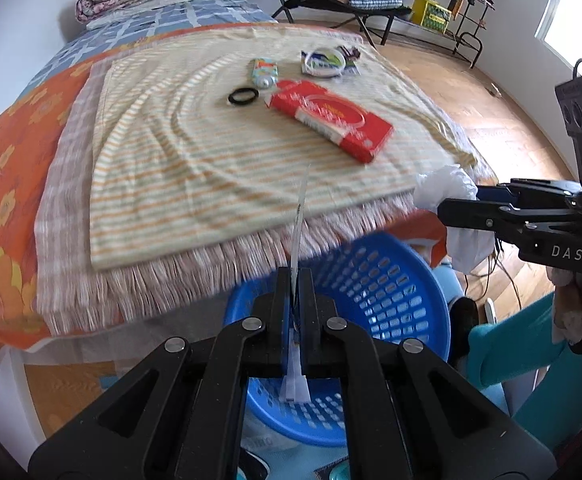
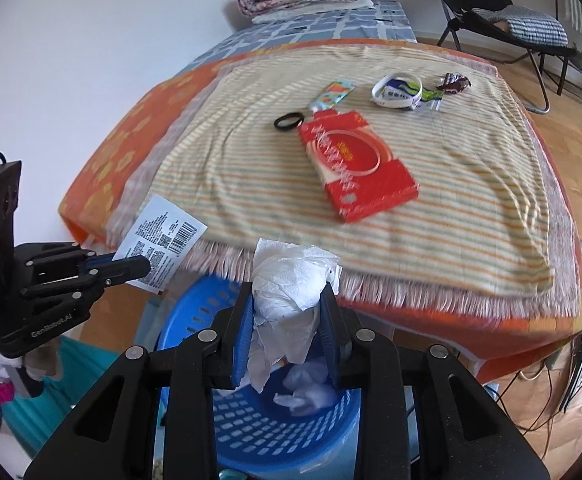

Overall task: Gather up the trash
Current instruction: 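Carry the card and tissue over the blue basket with both tools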

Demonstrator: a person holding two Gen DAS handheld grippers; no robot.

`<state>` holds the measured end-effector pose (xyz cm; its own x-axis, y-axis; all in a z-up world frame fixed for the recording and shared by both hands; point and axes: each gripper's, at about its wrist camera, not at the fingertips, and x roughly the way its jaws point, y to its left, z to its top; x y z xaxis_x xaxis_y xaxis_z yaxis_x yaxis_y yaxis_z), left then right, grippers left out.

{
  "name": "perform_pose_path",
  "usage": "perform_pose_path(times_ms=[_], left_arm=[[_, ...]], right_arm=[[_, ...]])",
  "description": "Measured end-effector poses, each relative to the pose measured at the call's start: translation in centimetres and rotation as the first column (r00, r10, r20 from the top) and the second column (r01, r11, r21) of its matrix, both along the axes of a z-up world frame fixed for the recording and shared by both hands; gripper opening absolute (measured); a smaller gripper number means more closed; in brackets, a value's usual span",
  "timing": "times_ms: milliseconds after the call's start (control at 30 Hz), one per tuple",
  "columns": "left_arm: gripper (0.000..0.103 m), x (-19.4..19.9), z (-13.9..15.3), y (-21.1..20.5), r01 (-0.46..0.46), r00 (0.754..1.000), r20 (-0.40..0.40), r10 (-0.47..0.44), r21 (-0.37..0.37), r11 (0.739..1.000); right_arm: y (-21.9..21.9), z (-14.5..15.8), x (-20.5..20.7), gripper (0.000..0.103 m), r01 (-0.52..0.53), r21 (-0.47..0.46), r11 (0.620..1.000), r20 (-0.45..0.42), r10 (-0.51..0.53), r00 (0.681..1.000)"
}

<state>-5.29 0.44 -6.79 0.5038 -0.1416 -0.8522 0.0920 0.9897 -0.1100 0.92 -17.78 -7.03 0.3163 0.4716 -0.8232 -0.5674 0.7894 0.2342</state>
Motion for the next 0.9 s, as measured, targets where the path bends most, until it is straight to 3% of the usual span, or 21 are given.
perform_pose_path(times_ms=[400, 900], left_arm=[[0.001, -2.7, -2.8, -1.0, 0.02, 0.998, -0.062, -0.02, -0.007, 1.0], [0.001, -3.0, -4.3, -1.8, 0.045, 0.994, -0.1, -0.042, 0.022, 0.999]], right_arm=[[0.2, -2.9, -2.8, 0.03, -0.03, -0.05, 0.998, -0.042, 0.028, 0.999], [0.6, -5.1, -3.9, 0.03, -0.049, -0.091, 0.995, -0.088, 0.041, 0.995]])
